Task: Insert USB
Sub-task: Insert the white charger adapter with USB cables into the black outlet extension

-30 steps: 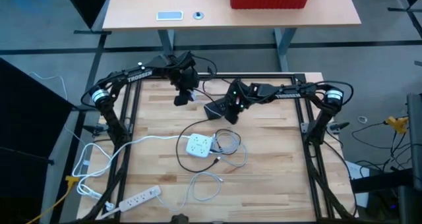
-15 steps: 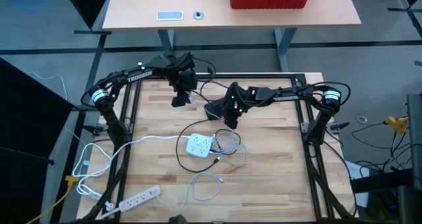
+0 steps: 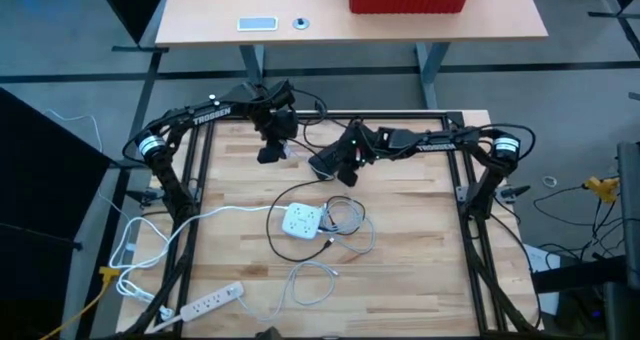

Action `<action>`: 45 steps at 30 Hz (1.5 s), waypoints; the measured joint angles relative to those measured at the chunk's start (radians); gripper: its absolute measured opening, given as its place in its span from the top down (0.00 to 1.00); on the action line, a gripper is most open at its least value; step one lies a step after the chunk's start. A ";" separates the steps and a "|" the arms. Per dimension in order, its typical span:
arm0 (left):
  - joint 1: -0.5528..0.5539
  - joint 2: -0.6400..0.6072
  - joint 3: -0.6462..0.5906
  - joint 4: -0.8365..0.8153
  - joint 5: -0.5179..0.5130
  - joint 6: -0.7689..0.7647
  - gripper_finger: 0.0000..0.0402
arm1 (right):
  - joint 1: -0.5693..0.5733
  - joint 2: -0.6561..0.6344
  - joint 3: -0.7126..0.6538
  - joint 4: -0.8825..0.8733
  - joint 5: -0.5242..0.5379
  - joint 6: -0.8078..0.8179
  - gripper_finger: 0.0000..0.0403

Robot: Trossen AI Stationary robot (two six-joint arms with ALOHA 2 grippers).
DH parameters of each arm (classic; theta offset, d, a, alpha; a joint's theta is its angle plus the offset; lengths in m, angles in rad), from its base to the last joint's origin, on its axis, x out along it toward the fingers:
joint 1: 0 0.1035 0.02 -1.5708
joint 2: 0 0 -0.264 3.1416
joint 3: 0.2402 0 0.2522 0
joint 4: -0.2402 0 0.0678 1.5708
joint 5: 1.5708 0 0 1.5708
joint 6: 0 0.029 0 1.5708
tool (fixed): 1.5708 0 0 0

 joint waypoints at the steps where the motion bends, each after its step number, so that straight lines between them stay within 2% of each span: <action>1: 0.000 0.000 0.000 0.003 0.000 0.003 0.67 | 0.000 0.000 -0.003 -0.001 -0.030 0.009 1.00; 4: 0.000 0.002 0.000 0.018 0.001 0.019 0.67 | 0.003 0.003 -0.026 0.003 -0.080 0.036 1.00; 11: 0.000 0.004 -0.029 0.222 0.062 0.022 0.68 | -0.042 0.007 -0.078 0.130 0.025 0.019 1.00; 16: -0.001 0.004 -0.082 0.363 0.119 0.003 0.68 | -0.083 -0.009 -0.059 0.219 0.026 0.063 1.00; 21: -0.002 0.004 -0.148 0.449 0.127 -0.008 0.68 | -0.069 -0.037 -0.037 0.083 0.009 0.108 1.00; 24: -0.003 0.005 -0.174 0.508 0.126 -0.012 0.68 | -0.045 -0.033 -0.046 0.006 -0.039 0.145 1.00; 29: -0.008 0.005 -0.218 0.632 0.125 -0.026 0.68 | -0.028 0.047 -0.062 0.024 -0.041 0.157 1.00; 34: -0.007 0.005 -0.234 0.655 0.124 -0.027 0.68 | -0.038 0.115 -0.050 0.120 -0.037 0.163 1.00; 40: -0.008 0.005 -0.236 0.656 0.124 -0.007 0.68 | -0.036 0.111 0.010 0.192 0.000 0.111 1.00; 45: -0.005 0.005 -0.236 0.657 0.043 0.030 0.68 | -0.030 0.105 0.018 0.149 -0.002 0.107 1.00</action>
